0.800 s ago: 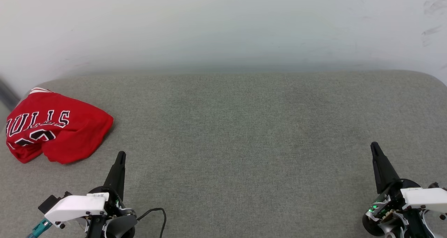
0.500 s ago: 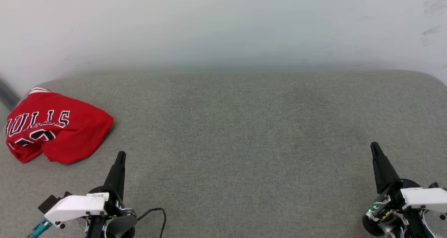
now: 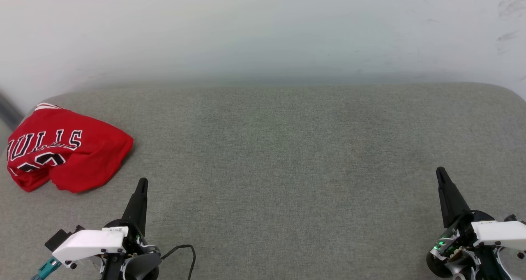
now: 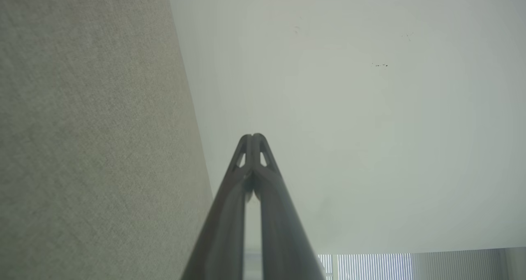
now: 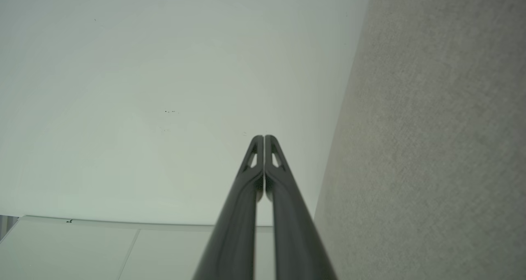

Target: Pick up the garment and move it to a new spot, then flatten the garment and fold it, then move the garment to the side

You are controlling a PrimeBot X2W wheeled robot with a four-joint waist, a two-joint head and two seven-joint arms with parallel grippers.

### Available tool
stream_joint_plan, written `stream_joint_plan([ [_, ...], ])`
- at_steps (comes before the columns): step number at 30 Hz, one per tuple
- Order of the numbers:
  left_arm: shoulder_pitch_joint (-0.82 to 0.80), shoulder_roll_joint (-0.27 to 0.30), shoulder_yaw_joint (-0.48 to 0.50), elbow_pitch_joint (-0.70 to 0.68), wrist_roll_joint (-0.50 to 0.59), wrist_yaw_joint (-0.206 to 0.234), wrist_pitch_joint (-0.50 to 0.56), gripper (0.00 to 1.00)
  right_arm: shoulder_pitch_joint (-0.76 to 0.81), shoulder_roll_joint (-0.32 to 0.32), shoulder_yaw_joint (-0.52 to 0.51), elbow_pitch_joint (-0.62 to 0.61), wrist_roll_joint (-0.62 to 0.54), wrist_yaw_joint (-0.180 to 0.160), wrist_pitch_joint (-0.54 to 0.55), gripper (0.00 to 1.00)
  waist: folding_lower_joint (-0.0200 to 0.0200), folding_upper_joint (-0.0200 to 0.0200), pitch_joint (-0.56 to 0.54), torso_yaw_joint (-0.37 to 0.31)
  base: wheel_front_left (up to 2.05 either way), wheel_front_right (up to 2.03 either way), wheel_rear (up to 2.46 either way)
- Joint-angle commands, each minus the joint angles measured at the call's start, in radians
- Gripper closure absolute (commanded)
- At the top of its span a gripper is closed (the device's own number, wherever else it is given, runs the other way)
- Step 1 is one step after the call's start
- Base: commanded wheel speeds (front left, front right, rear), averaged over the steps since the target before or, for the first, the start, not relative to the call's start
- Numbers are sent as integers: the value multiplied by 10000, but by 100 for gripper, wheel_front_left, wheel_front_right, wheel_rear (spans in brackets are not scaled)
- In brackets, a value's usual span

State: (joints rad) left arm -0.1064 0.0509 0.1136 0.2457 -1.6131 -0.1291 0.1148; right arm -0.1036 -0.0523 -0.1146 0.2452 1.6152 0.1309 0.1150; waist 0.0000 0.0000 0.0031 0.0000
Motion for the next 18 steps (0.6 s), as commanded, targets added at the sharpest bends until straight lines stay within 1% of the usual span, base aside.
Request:
stream_joint_plan([
  [1,-54,-10,20,5,7,-32,18,100,-104,34,6,13,-51,-3,15,100,0,0,0,0,0,0,0],
  [18,-54,-10,19,4,6,-32,17,100,-104,34,8,12,-50,-3,13,100,0,0,0,0,0,0,0],
])
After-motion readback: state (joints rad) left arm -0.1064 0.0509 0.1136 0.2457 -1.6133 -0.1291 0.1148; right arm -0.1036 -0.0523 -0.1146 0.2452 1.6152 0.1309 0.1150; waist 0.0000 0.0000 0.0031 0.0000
